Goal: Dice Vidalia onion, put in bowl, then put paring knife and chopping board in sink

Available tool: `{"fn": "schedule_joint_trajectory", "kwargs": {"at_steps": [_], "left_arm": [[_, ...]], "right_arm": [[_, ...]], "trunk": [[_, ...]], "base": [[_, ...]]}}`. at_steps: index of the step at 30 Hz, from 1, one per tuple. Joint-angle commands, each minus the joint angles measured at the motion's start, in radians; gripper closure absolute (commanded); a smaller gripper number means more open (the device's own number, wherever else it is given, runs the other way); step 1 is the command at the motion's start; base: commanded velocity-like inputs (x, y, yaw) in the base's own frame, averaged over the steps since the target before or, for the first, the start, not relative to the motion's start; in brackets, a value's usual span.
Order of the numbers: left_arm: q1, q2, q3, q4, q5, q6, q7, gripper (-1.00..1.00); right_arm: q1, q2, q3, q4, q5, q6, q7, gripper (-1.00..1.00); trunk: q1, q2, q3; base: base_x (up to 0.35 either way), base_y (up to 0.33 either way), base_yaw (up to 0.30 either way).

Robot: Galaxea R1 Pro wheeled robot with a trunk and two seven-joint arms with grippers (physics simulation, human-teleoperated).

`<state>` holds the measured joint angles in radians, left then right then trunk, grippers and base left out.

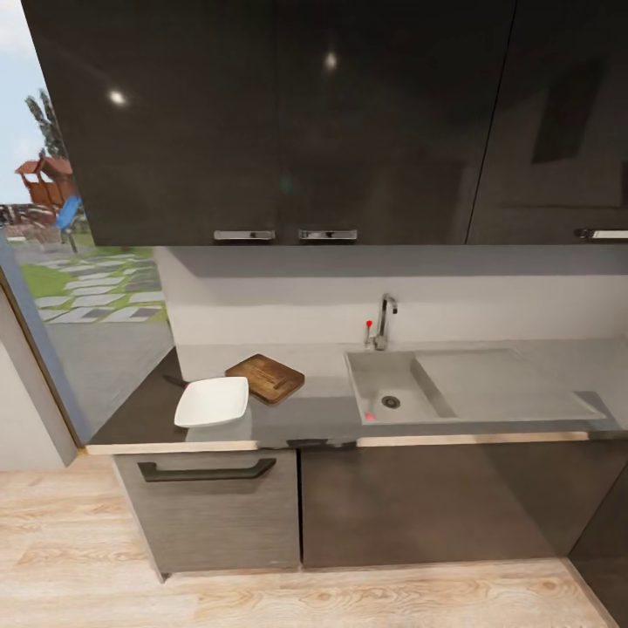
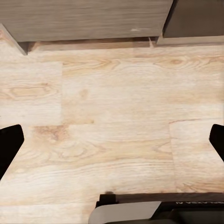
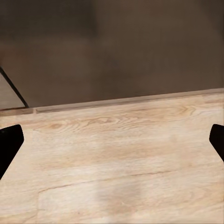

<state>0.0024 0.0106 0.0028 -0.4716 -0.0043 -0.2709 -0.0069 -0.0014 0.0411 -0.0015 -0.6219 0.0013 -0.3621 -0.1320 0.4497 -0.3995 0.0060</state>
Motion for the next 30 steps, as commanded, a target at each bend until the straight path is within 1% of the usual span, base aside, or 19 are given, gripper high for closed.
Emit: {"fn": "schedule_joint_trajectory", "kwargs": {"at_steps": [1,4,6,7,9,11,12,13,17,18,21,24,26,28,30], "left_arm": [[0.0,0.0,0.001,0.0,0.0,-0.002,-0.001,-1.0],[0.001,0.001,0.001,-0.001,-0.001,-0.002,-0.001,-1.0],[0.0,0.0,0.001,-0.001,-0.001,-0.002,0.0,-1.0],[0.0,0.0,0.001,-0.001,-0.001,-0.002,0.0,-1.0],[0.0,0.001,0.002,0.0,-0.001,-0.002,0.001,-1.0],[0.0,0.002,0.002,0.001,-0.001,-0.002,0.003,-1.0],[0.0,0.003,0.002,0.002,-0.002,-0.002,0.004,-1.0],[0.0,0.003,0.002,0.002,-0.002,-0.002,0.005,-1.0],[0.0,0.003,0.002,0.002,-0.002,-0.002,0.005,-1.0],[0.0,0.002,0.002,0.002,-0.002,-0.002,0.005,-1.0],[0.0,0.002,0.002,0.002,-0.002,-0.002,0.005,-1.0],[0.0,0.002,0.002,0.002,-0.002,-0.002,0.005,-1.0],[0.0,0.002,0.003,0.002,-0.002,-0.002,0.005,-1.0],[0.001,0.003,0.003,0.002,-0.002,-0.002,0.005,-1.0],[0.0,0.003,0.003,0.002,-0.002,-0.002,0.005,-1.0]], "right_arm": [[0.0,0.0,0.0,0.0,0.0,-0.008,-0.003,-1.0],[0.0,0.0,-0.001,-0.013,0.0,-0.046,-0.003,-1.0],[0.0,0.0,-0.001,-0.041,0.001,-0.08,-0.007,-1.0],[0.0,0.0,-0.001,-0.054,0.002,-0.085,-0.009,-1.0],[0.0,0.0,-0.001,-0.102,0.003,-0.094,-0.018,-1.0],[0.0,0.001,-0.001,-0.216,0.003,-0.096,-0.043,-1.0],[0.0,0.002,-0.001,-0.32,0.003,-0.07,-0.061,-1.0],[0.0,0.003,0.0,-0.345,0.003,-0.058,-0.064,-1.0],[0.0,0.005,0.0,-0.528,0.003,0.069,-0.072,-1.0],[0.0,0.005,0.0,-0.554,0.003,0.083,-0.073,-1.0],[0.0,0.008,0.0,-0.705,0.003,0.164,-0.075,-1.0],[-0.002,0.008,0.0,-0.786,0.003,0.224,-0.074,-1.0],[-0.006,0.009,0.0,-0.863,0.003,0.295,-0.074,-1.0],[-0.038,0.011,0.002,-0.904,0.003,0.344,-0.075,-1.0],[-0.091,0.014,0.003,-0.923,0.003,0.395,-0.082,-1.0]], "trunk": [[0.0,-0.001,0.0],[0.0,-0.001,0.0],[0.0,-0.001,0.0],[0.0,-0.001,0.0],[0.0,-0.001,0.0],[0.0,-0.001,0.0],[0.0,-0.001,0.0],[0.0,-0.001,0.0],[0.0,-0.001,0.0],[0.0,-0.001,0.0],[0.0,-0.001,0.0],[0.0,-0.001,0.0],[0.0,-0.001,0.0],[0.0,-0.001,0.0],[0.0,-0.001,0.0]], "base": [[0.0,0.021,-0.004],[0.0,0.01,-0.002],[0.0,0.004,-0.001],[0.0,0.002,0.0],[0.0,0.001,0.0],[0.0,0.0,0.0],[0.0,0.0,0.0],[0.0,0.0,0.0],[0.0,0.0,0.0],[0.0,0.0,0.0],[0.0,0.0,0.0],[0.0,0.0,0.0],[0.0,0.0,0.0],[0.0,0.0,0.0],[0.0,0.0,0.0]]}}
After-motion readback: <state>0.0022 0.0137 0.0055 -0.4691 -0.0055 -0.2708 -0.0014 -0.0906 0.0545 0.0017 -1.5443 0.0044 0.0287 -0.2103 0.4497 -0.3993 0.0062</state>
